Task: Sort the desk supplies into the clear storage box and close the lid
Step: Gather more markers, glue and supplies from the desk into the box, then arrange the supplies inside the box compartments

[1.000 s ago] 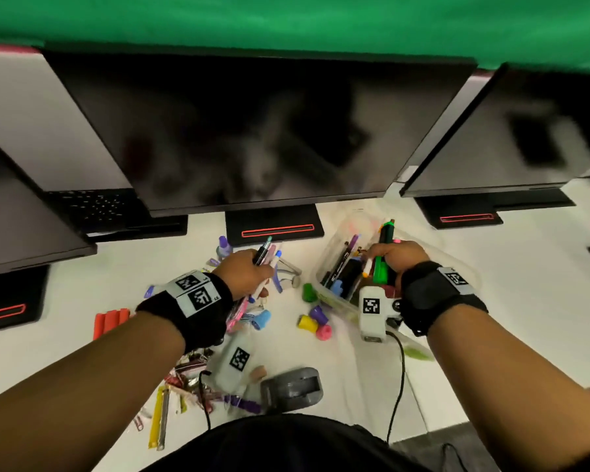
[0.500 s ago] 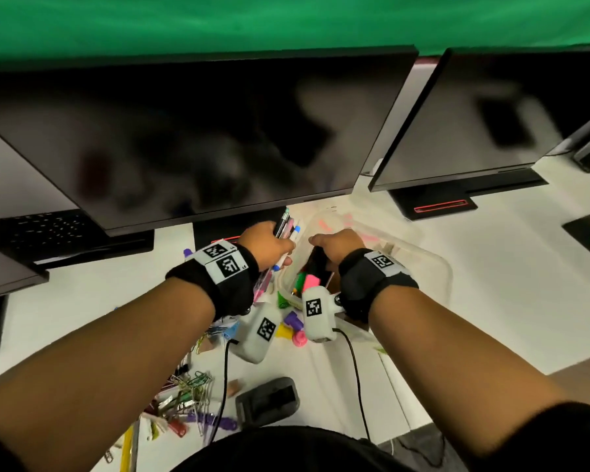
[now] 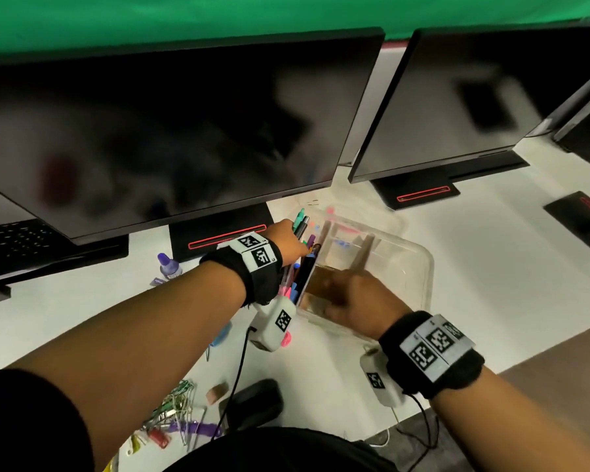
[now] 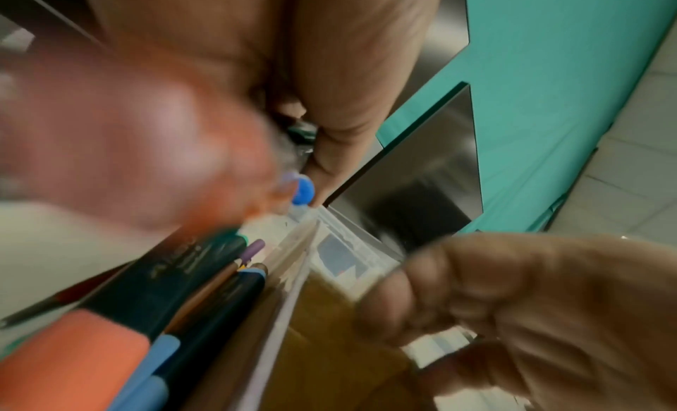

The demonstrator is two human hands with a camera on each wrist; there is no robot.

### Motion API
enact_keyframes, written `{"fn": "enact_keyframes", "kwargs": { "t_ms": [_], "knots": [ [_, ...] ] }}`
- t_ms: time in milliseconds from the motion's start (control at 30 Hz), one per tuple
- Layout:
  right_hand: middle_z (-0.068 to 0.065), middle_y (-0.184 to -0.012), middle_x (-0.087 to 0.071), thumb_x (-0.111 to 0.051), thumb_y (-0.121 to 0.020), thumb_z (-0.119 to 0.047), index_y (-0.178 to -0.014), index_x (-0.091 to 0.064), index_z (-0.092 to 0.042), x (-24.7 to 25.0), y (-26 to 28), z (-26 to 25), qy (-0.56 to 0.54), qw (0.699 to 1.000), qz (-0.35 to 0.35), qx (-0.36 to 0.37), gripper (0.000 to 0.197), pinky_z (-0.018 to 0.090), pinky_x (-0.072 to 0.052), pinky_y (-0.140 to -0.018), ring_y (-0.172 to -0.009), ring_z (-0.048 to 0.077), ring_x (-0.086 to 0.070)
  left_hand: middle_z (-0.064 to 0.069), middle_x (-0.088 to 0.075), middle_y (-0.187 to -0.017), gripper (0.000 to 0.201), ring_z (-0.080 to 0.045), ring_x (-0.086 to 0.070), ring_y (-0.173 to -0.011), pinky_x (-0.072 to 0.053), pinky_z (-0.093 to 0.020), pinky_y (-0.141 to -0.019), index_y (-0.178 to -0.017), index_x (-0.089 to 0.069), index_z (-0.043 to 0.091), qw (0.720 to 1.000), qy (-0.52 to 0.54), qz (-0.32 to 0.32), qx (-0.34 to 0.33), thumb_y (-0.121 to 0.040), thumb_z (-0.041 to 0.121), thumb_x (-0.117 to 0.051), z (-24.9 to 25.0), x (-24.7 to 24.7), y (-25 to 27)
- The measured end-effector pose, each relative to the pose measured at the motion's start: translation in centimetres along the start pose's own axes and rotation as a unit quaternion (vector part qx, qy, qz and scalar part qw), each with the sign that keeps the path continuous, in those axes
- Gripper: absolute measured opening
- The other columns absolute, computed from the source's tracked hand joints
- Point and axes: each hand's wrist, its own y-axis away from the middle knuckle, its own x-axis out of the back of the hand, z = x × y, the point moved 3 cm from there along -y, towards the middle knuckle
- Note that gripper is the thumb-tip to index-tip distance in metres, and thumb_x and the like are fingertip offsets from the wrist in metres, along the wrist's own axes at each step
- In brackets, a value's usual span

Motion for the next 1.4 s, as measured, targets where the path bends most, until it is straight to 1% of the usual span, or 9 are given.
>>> {"fn": "enact_keyframes", "kwargs": {
  "t_ms": [133,400,767,933,1067,1133,1200,1300,1400],
  "knots": [
    [0.002,-0.113,-0.066,-0.062,-0.084,-0.040,-0.117,-0.063,-0.018,-2.4,1.7,0.9,0.088,0.992,-0.028,0.087,0.040,0.027,-0.040,-0.095,-0.108,0.022,-0.054,-0.015,-0.059,-0.119,0.049,-0.032,-0.059,-0.105,-0.049,-0.036,-0.086,-0.124,-0.045,0.007,0.999,-0.045,-0.007,0.001,-0.081,0.020,-0.065,0.6,-1.2,-0.6],
    [-0.003,-0.098,-0.071,-0.042,-0.089,-0.031,-0.107,-0.065,-0.023,-5.0,1.5,2.5,0.094,0.987,0.005,0.128,0.030,0.041,-0.024,-0.113,-0.100,0.020,-0.060,-0.012,-0.058,-0.126,0.060,-0.029,-0.057,-0.112,-0.049,-0.037,-0.095,-0.136,-0.034,0.010,0.999,-0.032,-0.032,-0.015,-0.082,0.017,-0.061,-0.1,-1.6,-0.6],
    [-0.006,-0.097,-0.070,-0.030,-0.088,-0.039,-0.106,-0.065,-0.026,-5.5,0.5,2.5,0.112,0.985,0.020,0.131,0.041,0.037,-0.012,-0.116,-0.103,0.015,-0.057,-0.002,-0.064,-0.090,0.023,-0.013,-0.061,-0.077,-0.048,-0.019,-0.066,-0.107,-0.062,0.011,0.982,0.183,0.042,-0.005,-0.086,0.003,-0.057,-11.1,4.1,4.5],
    [-0.005,-0.093,-0.070,-0.035,-0.087,-0.039,-0.105,-0.066,-0.028,-5.9,-1.2,1.4,0.125,0.980,0.029,0.153,0.037,0.037,-0.021,-0.113,-0.100,0.018,-0.060,-0.013,-0.064,-0.093,0.026,-0.011,-0.054,-0.065,-0.044,-0.019,-0.057,-0.110,-0.061,0.007,0.982,0.176,0.036,0.060,-0.085,0.000,-0.054,-17.8,5.1,6.6],
    [0.002,-0.086,-0.070,-0.052,-0.077,-0.035,-0.093,-0.070,-0.014,-4.9,-0.6,-1.3,0.041,0.963,0.174,0.200,0.032,0.022,-0.033,-0.082,-0.085,0.022,-0.058,-0.006,-0.060,-0.093,0.026,-0.012,-0.055,-0.070,-0.041,-0.004,-0.047,-0.111,-0.060,0.006,0.984,0.162,0.045,0.064,-0.089,0.000,-0.050,-20.7,5.8,8.3],
    [0.004,-0.082,-0.066,-0.055,-0.076,-0.033,-0.088,-0.069,-0.011,-4.9,0.4,-4.4,0.018,0.939,0.213,0.271,0.029,0.023,-0.036,-0.077,-0.083,0.018,-0.052,-0.007,-0.063,-0.098,0.026,-0.020,-0.060,-0.081,-0.044,-0.009,-0.059,-0.111,-0.062,0.006,0.988,0.129,0.055,0.064,-0.087,0.001,-0.051,-22.2,5.9,9.0],
    [0.002,-0.089,-0.067,-0.057,-0.078,-0.034,-0.092,-0.068,-0.014,-6.3,1.0,-7.4,0.039,0.930,0.134,0.340,0.026,0.027,-0.045,-0.080,-0.087,0.017,-0.055,-0.008,-0.065,-0.108,0.025,-0.027,-0.061,-0.099,-0.041,-0.020,-0.074,-0.111,-0.063,0.009,0.994,0.067,0.055,0.063,-0.087,0.006,-0.053,-23.4,5.8,9.6],
    [-0.001,-0.117,-0.061,-0.059,-0.081,-0.047,-0.120,-0.058,-0.023,-10.3,0.8,-9.7,0.140,0.931,-0.147,0.304,0.046,0.032,-0.045,-0.093,-0.109,0.020,-0.053,-0.008,-0.065,-0.113,0.028,-0.026,-0.059,-0.107,-0.039,-0.022,-0.080,-0.115,-0.060,0.010,0.997,0.004,0.025,0.070,-0.087,0.008,-0.057,-25.1,5.3,10.6],
    [0.000,-0.124,-0.056,-0.064,-0.077,-0.051,-0.130,-0.045,-0.030,-13.5,1.0,-9.7,0.235,0.894,-0.240,0.296,0.061,0.037,-0.044,-0.095,-0.113,0.023,-0.048,-0.007,-0.059,-0.124,0.033,-0.024,-0.053,-0.116,-0.040,-0.027,-0.094,-0.120,-0.057,0.013,0.994,-0.050,0.021,0.098,-0.087,0.011,-0.058,-27.2,5.2,11.8]
  ]
}}
